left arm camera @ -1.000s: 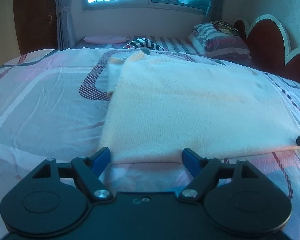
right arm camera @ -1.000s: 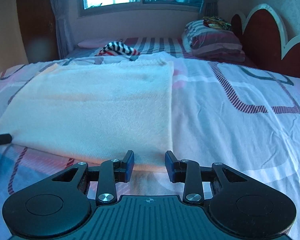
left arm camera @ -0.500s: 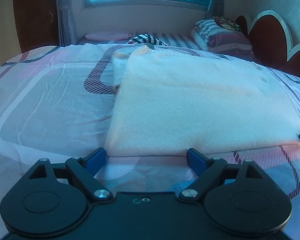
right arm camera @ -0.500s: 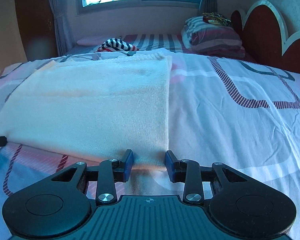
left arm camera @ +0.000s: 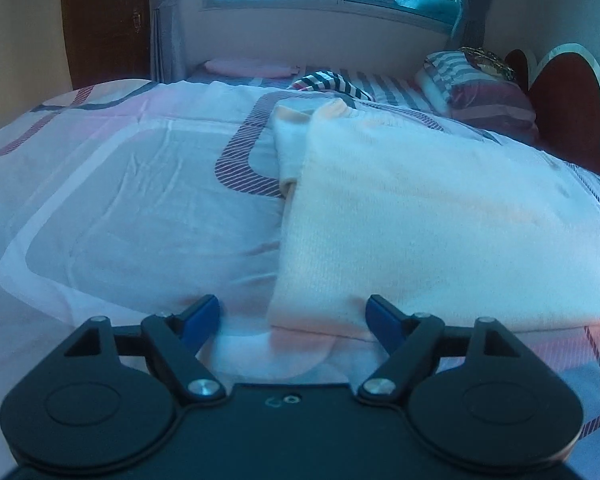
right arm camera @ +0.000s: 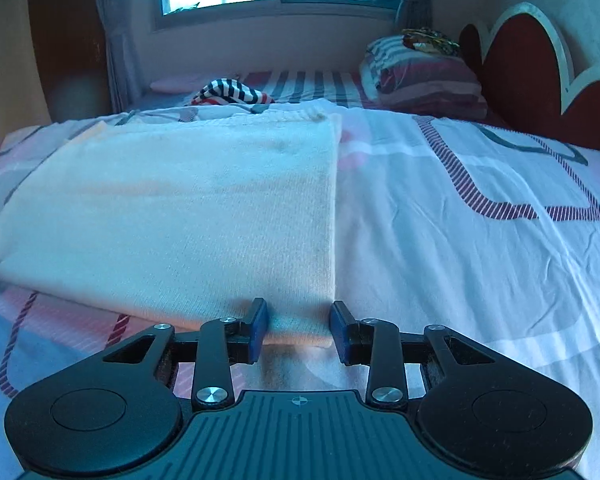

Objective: Fold small clothes

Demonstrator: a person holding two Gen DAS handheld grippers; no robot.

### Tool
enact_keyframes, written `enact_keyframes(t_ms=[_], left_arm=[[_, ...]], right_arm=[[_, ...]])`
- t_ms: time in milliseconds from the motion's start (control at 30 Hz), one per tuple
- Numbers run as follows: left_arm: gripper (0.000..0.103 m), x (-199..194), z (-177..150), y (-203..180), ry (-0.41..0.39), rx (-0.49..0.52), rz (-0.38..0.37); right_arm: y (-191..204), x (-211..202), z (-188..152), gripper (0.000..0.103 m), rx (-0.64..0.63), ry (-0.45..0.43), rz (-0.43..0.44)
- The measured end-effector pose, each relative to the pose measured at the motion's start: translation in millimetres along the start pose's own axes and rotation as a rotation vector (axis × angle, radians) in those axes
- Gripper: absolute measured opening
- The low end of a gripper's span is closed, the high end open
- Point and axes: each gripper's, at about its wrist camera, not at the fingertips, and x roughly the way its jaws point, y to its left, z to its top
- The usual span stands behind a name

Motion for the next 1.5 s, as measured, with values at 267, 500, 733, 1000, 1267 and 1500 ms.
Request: enact_keyframes(t_ms=[267, 500, 733, 1000, 1267, 1500], left_arm=[[0.082, -4, 5, -1, 0.033, 0.016, 0.019], [0.059, -49, -6, 9, 0.007, -0.177, -0.098], [0.061, -29, -34, 27, 0.045, -0.626, -0.351], [0.047, 1, -40, 25, -0.098, -0.862, -0.339], [0.04, 24, -22, 13, -0.17, -0.858, -0.31], [0.013, 41, -26, 29, -0.163, -0.943, -0.337]], right_arm=[[-1, -1, 7, 0.034, -0.011, 0.038, -0.006], [4, -41, 18, 0.034, 0.023, -0.05, 0.038], [17, -63, 26, 0.004, 0.032, -0.113, 0.153], [35, -48, 37, 0.004, 0.005, -0.116, 0.206], [52, 7, 60, 0.004, -0.006, -0.106, 0.256], [76, 54, 78, 0.004, -0.011, -0.098, 0.307]])
